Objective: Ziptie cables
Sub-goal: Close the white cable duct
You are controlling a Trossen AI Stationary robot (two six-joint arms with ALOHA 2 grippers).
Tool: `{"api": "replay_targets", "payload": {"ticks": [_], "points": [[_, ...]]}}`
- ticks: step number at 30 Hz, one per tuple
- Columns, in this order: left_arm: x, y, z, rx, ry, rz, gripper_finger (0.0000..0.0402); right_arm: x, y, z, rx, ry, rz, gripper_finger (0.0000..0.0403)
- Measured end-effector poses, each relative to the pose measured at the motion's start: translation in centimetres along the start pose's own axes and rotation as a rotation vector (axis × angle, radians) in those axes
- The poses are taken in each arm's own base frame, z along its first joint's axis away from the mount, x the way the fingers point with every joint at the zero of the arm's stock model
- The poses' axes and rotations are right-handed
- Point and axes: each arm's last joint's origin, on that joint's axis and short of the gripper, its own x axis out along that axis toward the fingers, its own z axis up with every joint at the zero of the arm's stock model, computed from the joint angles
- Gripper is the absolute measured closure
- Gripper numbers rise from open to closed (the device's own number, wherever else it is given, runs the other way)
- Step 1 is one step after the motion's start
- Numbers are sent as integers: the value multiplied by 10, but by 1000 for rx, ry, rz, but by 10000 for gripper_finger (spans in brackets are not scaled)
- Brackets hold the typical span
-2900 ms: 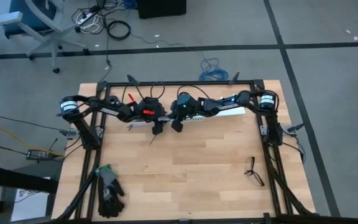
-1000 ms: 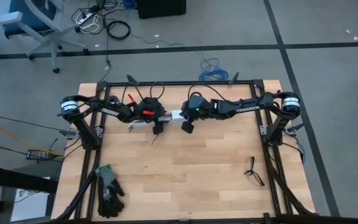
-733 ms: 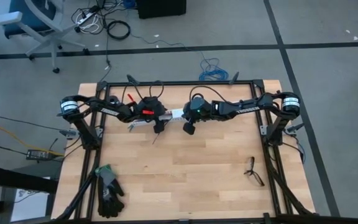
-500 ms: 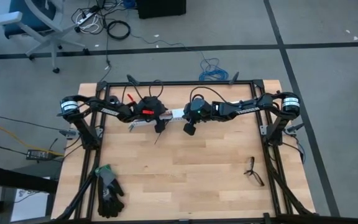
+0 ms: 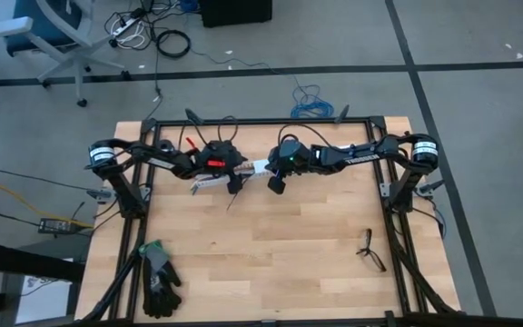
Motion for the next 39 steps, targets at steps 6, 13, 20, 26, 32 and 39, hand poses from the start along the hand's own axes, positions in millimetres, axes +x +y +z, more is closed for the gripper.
{"api": "replay_targets", "payload": {"ticks": [6,13,20,26,32,39], "points": [[13,-1,-8,-19,60,-44,104,0,-1,0,-1,-2,-2,403],[28,1,-5,-14,70,-49,105,0,-1,0,-1,-1,7,403],[31,1,-6,-11,84,-53,134,1,-7,-2,16,30,-1,403],[31,1,-6,-12,82,-53,154,5,-21,-8,64,74,-25,403],[31,1,-6,-14,87,-53,154,53,-22,-7,88,98,135,403],[31,1,-6,-14,89,-53,153,54,2,21,-96,-101,125,403]]}}
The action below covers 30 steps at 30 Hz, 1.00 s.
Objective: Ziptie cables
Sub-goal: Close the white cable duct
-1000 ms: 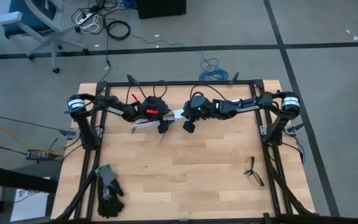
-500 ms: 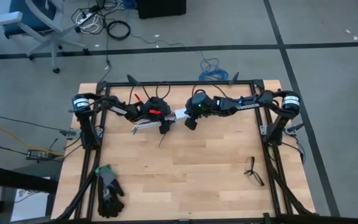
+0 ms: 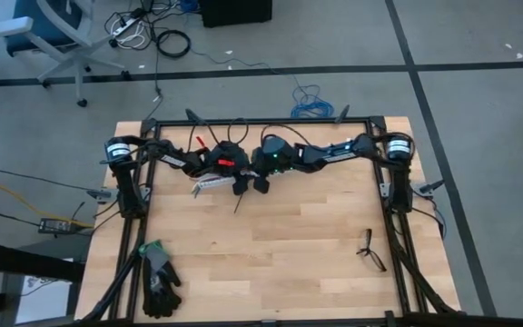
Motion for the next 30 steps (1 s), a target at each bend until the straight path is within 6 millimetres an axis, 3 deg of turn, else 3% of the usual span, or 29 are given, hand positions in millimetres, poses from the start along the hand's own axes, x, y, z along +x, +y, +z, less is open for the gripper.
{"api": "replay_targets", "payload": {"ticks": [2,8,12,21,30], "points": [[0,0,0,-2,-3,-4,153,-14,5,16,-36,-59,-9,403],[0,-1,0,-29,-8,-39,147,-32,10,20,-34,-64,-9,403],[0,-2,-2,-86,16,-64,123,-34,12,19,-19,-35,-24,403],[-1,-1,-4,-44,30,-51,59,-34,14,18,-19,-26,-28,403],[-38,5,20,0,21,-23,55,-43,15,19,-12,11,-41,403]]}}
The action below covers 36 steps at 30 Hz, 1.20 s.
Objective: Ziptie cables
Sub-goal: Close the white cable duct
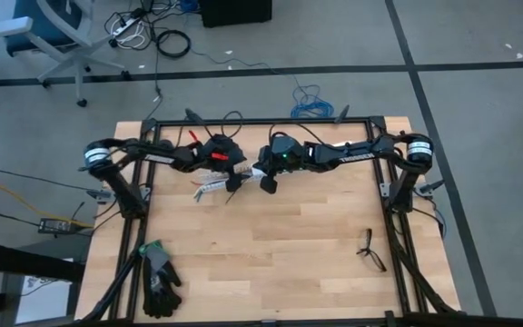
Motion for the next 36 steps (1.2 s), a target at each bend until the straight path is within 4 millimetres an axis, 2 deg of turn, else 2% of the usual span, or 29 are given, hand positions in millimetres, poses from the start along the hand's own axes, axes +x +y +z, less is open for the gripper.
{"api": "replay_targets", "payload": {"ticks": [3,6,11,16,20,26,36], "points": [[-11,-1,1,18,-2,15,55,-11,2,5,-3,-8,-10,403],[-19,-3,-7,17,9,26,55,-25,3,2,-9,13,-71,403],[-29,-8,-20,-48,10,22,55,-51,-3,-21,36,95,-122,403],[-31,-16,-26,-121,-9,-15,55,-66,-12,-49,124,136,-147,403],[-25,-20,-30,-108,6,-30,55,-66,-15,-57,163,109,-147,403],[-19,-22,-36,-108,35,-57,55,-56,-13,-52,160,31,-60,403],[-18,-21,-37,-76,41,-23,68,-48,-17,-58,176,47,-65,403]]}}
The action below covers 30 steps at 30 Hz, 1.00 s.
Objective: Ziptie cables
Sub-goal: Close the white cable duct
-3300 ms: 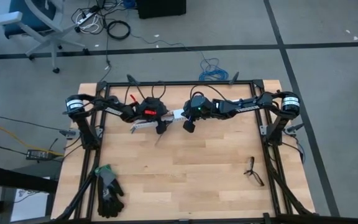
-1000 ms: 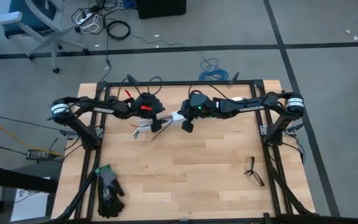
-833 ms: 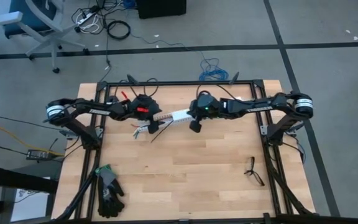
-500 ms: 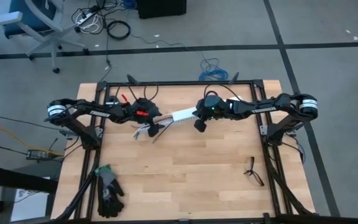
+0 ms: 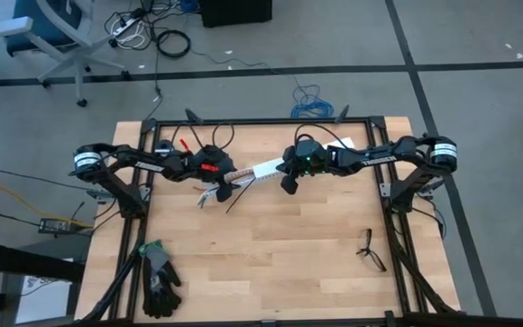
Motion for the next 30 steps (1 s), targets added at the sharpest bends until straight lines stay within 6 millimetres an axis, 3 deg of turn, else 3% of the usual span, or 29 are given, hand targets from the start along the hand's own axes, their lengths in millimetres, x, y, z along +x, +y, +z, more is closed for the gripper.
{"api": "replay_targets", "payload": {"ticks": [4,10,17,22,26,30], "points": [[3,0,-2,5,9,2,96,11,-4,-8,13,24,-11,403],[5,1,-3,3,8,4,126,31,-2,-1,9,27,42,403],[5,1,-2,32,-1,11,131,70,-1,3,19,83,121,403],[5,1,-2,37,-1,17,146,98,12,18,-27,68,225,403],[5,1,-1,41,-7,16,159,100,26,34,-126,10,258,403],[5,2,-2,45,-3,35,162,74,36,60,-196,-99,169,403]]}}
